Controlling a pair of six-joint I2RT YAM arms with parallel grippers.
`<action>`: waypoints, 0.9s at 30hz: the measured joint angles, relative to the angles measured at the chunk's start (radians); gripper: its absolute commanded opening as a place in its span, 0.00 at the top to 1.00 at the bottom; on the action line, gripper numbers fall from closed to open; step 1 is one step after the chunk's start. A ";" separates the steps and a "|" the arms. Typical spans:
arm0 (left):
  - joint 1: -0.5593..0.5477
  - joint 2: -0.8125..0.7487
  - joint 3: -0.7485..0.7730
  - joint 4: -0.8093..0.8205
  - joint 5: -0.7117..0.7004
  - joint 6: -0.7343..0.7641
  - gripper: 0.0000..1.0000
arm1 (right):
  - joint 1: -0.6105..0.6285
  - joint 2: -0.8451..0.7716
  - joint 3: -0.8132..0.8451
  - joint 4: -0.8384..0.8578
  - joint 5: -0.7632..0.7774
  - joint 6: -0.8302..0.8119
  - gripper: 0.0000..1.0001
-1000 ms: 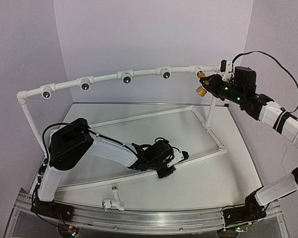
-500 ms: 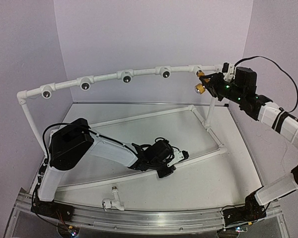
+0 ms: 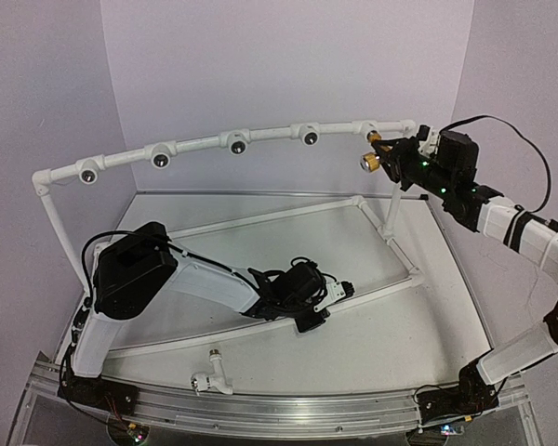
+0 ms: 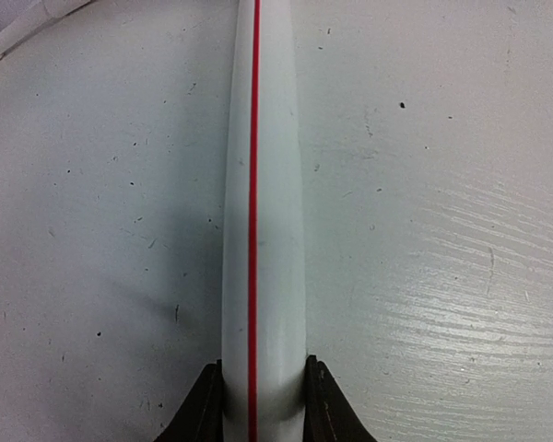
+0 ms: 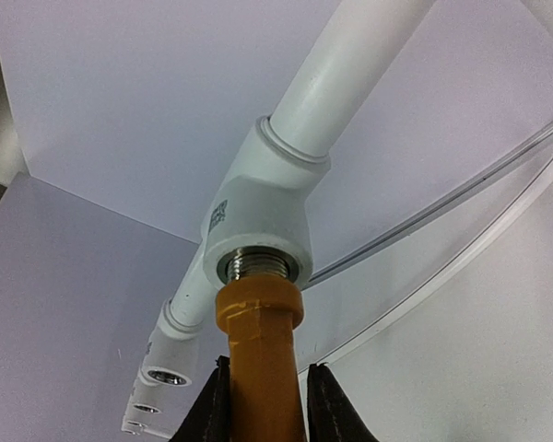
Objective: Install the water faucets
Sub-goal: Screw the water faucet onto the adaptor.
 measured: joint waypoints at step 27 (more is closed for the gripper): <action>0.001 0.021 0.023 0.014 -0.031 0.007 1.00 | -0.008 0.067 -0.126 0.411 -0.013 0.528 1.00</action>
